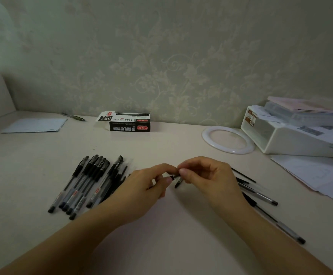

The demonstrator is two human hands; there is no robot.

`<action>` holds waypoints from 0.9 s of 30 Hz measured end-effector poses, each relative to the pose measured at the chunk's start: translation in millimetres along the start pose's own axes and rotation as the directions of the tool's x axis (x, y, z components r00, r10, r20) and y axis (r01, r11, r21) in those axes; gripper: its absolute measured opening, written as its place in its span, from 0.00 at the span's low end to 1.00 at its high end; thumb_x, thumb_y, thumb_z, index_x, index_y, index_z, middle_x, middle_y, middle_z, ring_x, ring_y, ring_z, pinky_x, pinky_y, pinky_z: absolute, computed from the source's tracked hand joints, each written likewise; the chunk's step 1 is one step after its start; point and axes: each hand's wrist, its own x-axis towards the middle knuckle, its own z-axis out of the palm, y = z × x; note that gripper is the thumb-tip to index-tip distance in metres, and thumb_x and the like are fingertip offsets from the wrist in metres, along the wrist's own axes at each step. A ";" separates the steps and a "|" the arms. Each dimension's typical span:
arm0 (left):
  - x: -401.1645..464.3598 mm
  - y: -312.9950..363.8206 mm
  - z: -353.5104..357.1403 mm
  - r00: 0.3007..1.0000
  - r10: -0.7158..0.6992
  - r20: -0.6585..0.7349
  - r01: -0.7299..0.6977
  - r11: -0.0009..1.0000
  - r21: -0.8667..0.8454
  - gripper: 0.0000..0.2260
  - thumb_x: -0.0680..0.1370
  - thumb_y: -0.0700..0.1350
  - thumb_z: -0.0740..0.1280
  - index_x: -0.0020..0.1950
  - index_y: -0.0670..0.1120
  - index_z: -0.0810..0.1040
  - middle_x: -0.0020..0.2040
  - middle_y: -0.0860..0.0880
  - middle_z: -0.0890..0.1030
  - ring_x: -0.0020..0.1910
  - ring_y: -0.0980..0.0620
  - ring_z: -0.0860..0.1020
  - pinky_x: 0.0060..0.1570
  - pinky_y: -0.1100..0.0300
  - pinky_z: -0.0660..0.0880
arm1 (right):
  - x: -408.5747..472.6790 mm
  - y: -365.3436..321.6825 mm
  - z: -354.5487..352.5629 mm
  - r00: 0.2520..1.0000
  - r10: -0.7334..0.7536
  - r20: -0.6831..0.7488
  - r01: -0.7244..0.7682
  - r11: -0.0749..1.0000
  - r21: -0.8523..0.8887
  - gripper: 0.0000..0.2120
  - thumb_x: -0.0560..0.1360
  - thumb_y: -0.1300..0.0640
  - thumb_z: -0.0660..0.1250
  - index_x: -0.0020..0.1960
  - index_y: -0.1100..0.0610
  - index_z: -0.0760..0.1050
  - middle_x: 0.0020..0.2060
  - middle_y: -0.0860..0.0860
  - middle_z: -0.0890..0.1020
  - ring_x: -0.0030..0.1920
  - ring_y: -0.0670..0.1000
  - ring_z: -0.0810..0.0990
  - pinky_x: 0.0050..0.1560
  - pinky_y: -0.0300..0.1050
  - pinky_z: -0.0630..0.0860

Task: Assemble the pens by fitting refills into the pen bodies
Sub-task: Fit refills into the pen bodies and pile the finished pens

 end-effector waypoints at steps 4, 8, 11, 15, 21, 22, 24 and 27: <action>0.5 0.7 -0.5 1.000 0.005 -0.010 -0.004 1.000 0.012 0.10 0.81 0.50 0.59 0.56 0.66 0.74 0.36 0.55 0.78 0.34 0.51 0.76 0.34 0.60 0.72 | 2.3 1.7 -5.2 0.996 0.006 -0.088 -0.006 1.000 0.005 0.06 0.73 0.62 0.73 0.45 0.52 0.84 0.38 0.44 0.86 0.40 0.41 0.84 0.40 0.28 0.75; 0.3 2.3 -0.8 1.000 0.016 -0.003 -0.016 1.000 -0.012 0.10 0.81 0.50 0.59 0.55 0.65 0.74 0.36 0.54 0.78 0.36 0.48 0.77 0.36 0.56 0.74 | 1.6 4.7 -3.0 1.000 0.005 -0.008 -0.005 1.000 -0.011 0.05 0.73 0.64 0.73 0.46 0.55 0.84 0.39 0.46 0.86 0.41 0.43 0.84 0.45 0.33 0.78; 0.0 2.9 -0.5 1.000 0.026 -0.005 -0.026 1.000 -0.013 0.08 0.81 0.51 0.59 0.55 0.64 0.73 0.37 0.53 0.78 0.35 0.48 0.77 0.34 0.57 0.74 | 2.3 6.7 -2.6 1.000 -0.010 0.011 0.010 1.000 -0.014 0.05 0.73 0.63 0.73 0.46 0.55 0.84 0.39 0.46 0.86 0.40 0.43 0.84 0.45 0.33 0.78; -0.5 1.6 0.2 1.000 0.019 -0.020 -0.018 1.000 0.017 0.05 0.80 0.52 0.61 0.55 0.61 0.69 0.38 0.56 0.79 0.33 0.54 0.78 0.35 0.59 0.75 | 3.7 10.1 -4.7 1.000 0.007 0.022 -0.006 1.000 -0.015 0.05 0.72 0.61 0.74 0.47 0.53 0.84 0.40 0.46 0.86 0.41 0.45 0.85 0.45 0.34 0.79; -1.0 1.6 -2.2 0.997 0.064 -0.043 -0.060 0.994 0.096 0.03 0.79 0.50 0.64 0.51 0.56 0.76 0.37 0.56 0.78 0.34 0.58 0.75 0.34 0.67 0.72 | 4.7 14.6 -3.4 0.995 0.081 0.065 -0.085 0.995 0.055 0.04 0.73 0.61 0.74 0.46 0.54 0.84 0.39 0.52 0.86 0.39 0.49 0.85 0.42 0.38 0.80; -1.1 1.7 -2.2 0.996 0.075 -0.050 -0.069 0.992 0.105 0.03 0.79 0.49 0.65 0.51 0.56 0.77 0.37 0.57 0.78 0.35 0.58 0.76 0.35 0.66 0.72 | 4.4 15.2 -2.9 0.992 0.101 0.077 -0.107 0.991 0.076 0.02 0.73 0.60 0.74 0.45 0.55 0.84 0.37 0.53 0.86 0.37 0.49 0.85 0.40 0.36 0.80; -1.0 2.4 -1.9 0.992 0.110 -0.067 -0.100 0.986 0.137 0.03 0.78 0.49 0.66 0.51 0.56 0.77 0.38 0.57 0.78 0.36 0.57 0.76 0.34 0.67 0.71 | 3.4 14.6 -1.5 0.989 0.119 0.092 -0.125 0.990 0.061 0.03 0.74 0.57 0.72 0.43 0.56 0.83 0.33 0.52 0.85 0.33 0.46 0.83 0.35 0.33 0.77; -1.2 3.5 -0.5 0.987 0.143 -0.080 -0.129 0.980 0.152 0.03 0.78 0.49 0.67 0.51 0.56 0.78 0.38 0.59 0.78 0.37 0.57 0.76 0.34 0.71 0.69 | 0.0 13.3 1.1 0.994 0.063 0.086 -0.049 0.987 -0.153 0.15 0.77 0.47 0.66 0.38 0.56 0.78 0.29 0.50 0.82 0.28 0.43 0.78 0.31 0.33 0.73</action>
